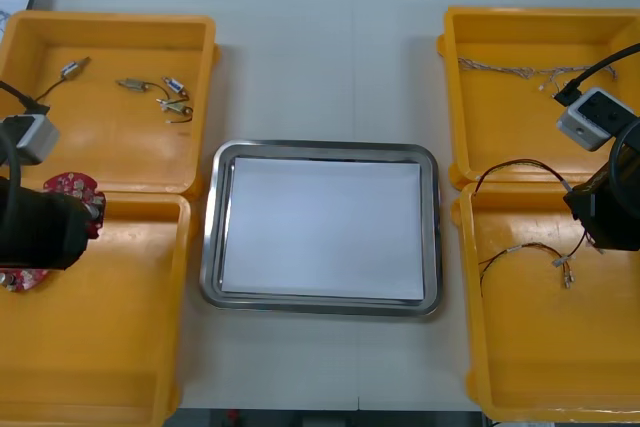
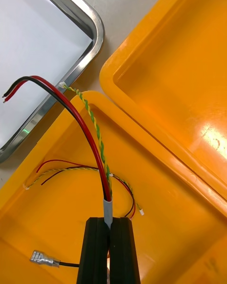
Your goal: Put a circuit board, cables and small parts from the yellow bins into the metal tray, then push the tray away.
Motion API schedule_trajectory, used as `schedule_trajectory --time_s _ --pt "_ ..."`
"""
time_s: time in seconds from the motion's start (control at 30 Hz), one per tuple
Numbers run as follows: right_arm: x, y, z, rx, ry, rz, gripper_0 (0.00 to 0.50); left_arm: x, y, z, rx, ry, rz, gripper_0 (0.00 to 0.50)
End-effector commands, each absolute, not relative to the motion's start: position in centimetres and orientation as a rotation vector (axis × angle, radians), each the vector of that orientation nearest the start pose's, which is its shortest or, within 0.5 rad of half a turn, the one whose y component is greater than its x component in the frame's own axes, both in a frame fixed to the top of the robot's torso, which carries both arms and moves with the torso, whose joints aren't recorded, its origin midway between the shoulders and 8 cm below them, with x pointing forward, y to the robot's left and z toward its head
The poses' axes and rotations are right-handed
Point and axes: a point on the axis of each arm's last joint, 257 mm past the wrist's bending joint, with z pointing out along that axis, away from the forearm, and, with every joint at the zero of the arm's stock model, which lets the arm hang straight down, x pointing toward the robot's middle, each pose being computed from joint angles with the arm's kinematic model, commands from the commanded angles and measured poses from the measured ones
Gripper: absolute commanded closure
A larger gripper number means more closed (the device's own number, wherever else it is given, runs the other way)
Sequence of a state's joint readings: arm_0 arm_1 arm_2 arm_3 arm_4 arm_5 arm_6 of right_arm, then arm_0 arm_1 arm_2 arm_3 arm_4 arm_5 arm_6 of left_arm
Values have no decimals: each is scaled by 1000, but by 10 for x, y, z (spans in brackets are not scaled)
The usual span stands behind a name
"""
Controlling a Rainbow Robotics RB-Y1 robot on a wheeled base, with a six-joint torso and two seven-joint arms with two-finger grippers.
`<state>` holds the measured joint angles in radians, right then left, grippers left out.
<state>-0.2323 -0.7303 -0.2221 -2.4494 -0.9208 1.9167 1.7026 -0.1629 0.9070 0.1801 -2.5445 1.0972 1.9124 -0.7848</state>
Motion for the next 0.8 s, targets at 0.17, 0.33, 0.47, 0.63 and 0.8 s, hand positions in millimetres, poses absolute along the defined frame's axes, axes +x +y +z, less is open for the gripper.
schedule_trajectory --time_s 0.17,0.33,0.47,0.63,0.8 --pt "373 -275 -114 -872 2359 -151 500 330 227 -128 15 2643 -83 500" --pt "373 -275 -114 -872 2359 -151 500 339 207 -133 -54 2656 -53 500" --pt "373 -275 -114 -872 2359 -151 500 349 191 -139 -69 2659 -36 500" --pt "373 -275 -114 -872 2359 -151 500 355 178 -142 -49 2667 -54 500" --pt "373 -275 -114 -872 2359 -151 500 359 161 -147 -30 2675 -104 500"
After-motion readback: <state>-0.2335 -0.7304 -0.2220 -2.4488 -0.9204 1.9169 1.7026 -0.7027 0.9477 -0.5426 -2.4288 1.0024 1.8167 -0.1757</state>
